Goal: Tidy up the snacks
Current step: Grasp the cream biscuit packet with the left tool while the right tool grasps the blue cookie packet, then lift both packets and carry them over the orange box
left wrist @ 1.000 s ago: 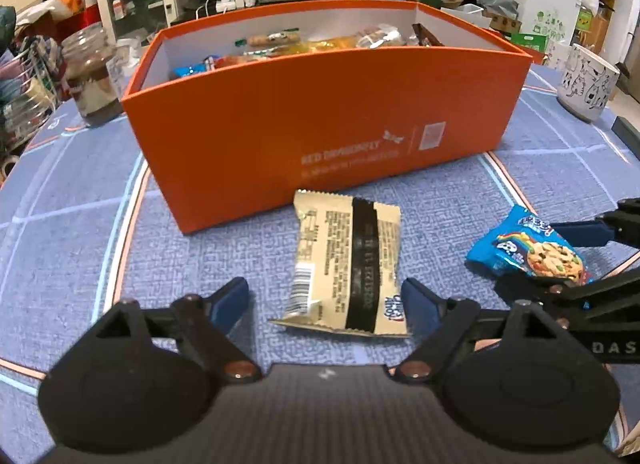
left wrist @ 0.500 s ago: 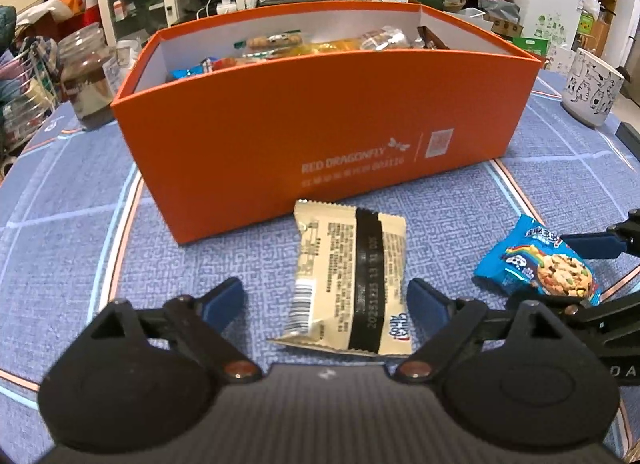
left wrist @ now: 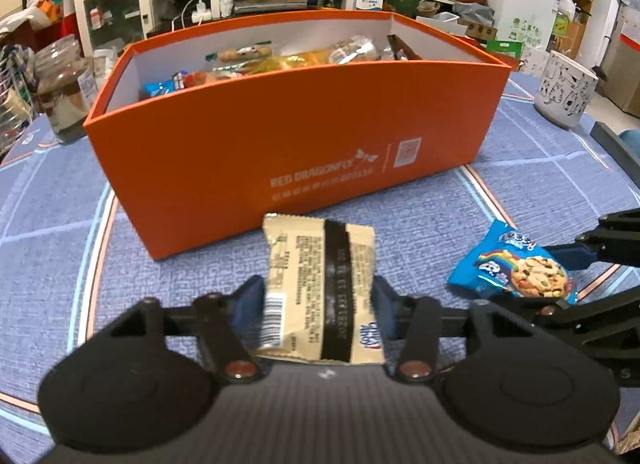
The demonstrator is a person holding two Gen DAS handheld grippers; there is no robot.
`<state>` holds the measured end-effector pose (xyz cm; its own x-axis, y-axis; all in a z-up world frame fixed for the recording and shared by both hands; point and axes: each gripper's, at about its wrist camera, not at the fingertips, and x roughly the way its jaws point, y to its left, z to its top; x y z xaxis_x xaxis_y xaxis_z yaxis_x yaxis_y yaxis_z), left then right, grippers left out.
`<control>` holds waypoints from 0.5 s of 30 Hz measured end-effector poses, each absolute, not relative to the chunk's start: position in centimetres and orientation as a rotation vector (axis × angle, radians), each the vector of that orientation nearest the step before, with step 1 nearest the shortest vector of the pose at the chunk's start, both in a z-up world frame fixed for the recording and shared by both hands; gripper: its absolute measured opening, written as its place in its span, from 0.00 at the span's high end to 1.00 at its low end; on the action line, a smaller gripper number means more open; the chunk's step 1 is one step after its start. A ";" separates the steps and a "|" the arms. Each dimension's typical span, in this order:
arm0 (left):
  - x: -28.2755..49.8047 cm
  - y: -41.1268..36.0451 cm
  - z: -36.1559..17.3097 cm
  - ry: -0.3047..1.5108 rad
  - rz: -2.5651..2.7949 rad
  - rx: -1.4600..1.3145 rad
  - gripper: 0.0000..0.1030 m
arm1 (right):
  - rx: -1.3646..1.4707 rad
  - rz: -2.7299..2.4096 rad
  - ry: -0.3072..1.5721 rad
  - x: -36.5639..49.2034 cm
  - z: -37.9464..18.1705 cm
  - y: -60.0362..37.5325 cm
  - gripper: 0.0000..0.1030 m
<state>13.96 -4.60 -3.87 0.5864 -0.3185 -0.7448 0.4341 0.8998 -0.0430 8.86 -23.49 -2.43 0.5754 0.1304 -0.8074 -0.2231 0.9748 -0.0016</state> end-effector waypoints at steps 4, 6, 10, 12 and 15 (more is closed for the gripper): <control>13.7 -4.8 -3.8 0.837 -0.446 0.163 0.56 | -0.114 0.201 0.935 8.8 -2.4 -23.3 0.66; 13.8 -4.7 -3.7 0.843 -0.452 0.148 0.56 | -0.116 0.198 0.932 8.8 -2.4 -23.3 0.66; 13.6 -4.4 -2.9 0.839 -0.458 0.110 0.56 | -0.132 0.179 0.927 8.8 -2.2 -23.1 0.66; 13.2 -4.4 -2.4 0.815 -0.455 0.120 0.56 | -0.140 0.166 0.925 8.7 -2.2 -23.1 0.66; 13.0 -4.4 -1.9 0.808 -0.461 0.114 0.56 | -0.135 0.150 0.924 8.8 -2.1 -23.3 0.66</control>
